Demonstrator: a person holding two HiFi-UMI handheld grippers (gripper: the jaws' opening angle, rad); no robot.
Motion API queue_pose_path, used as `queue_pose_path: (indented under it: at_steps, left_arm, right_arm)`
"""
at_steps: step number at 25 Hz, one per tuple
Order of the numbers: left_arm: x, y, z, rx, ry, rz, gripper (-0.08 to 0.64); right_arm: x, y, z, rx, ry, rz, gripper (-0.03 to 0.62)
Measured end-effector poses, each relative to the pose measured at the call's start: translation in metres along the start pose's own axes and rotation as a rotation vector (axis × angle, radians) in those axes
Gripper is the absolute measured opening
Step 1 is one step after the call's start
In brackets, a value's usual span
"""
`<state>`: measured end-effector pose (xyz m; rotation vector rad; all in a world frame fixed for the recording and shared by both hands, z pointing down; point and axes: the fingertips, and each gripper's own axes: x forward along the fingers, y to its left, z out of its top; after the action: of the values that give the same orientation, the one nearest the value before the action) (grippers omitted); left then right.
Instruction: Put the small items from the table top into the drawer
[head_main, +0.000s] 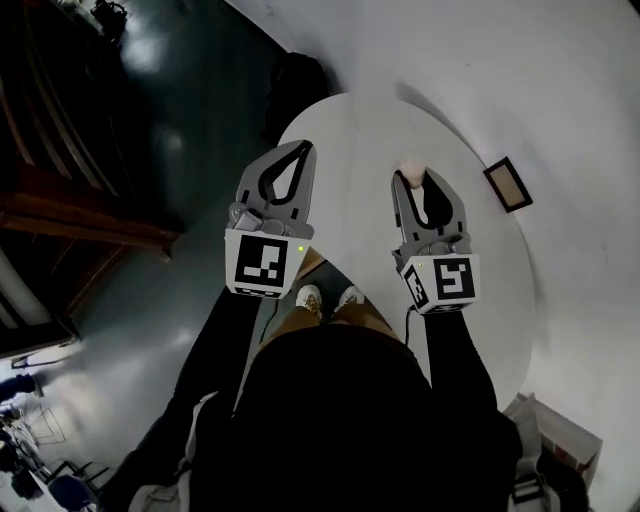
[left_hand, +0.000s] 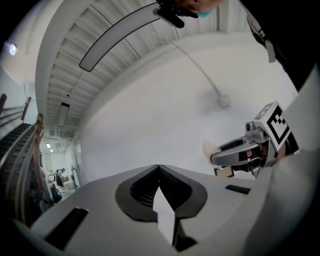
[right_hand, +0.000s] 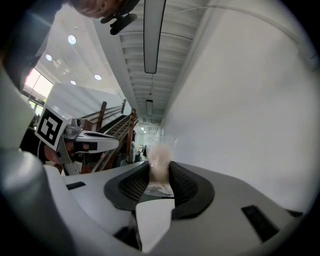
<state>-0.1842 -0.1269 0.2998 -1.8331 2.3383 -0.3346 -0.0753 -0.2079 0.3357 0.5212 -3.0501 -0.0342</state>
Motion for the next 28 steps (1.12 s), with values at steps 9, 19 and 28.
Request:
queue_pose_path:
  at_steps: [9, 19, 28]
  left_arm:
    - [-0.075, 0.066, -0.024, 0.001, 0.092, 0.221, 0.015]
    - [-0.120, 0.096, -0.042, -0.016, 0.140, 0.330, 0.015]
    - [-0.135, 0.104, -0.058, -0.031, 0.169, 0.340, 0.015]
  right_arm:
    - [0.045, 0.082, 0.001, 0.016, -0.010, 0.232, 0.140]
    - [0.071, 0.159, -0.002, 0.026, 0.003, 0.399, 0.141]
    - [0.093, 0.219, -0.133, -0.115, 0.288, 0.537, 0.141]
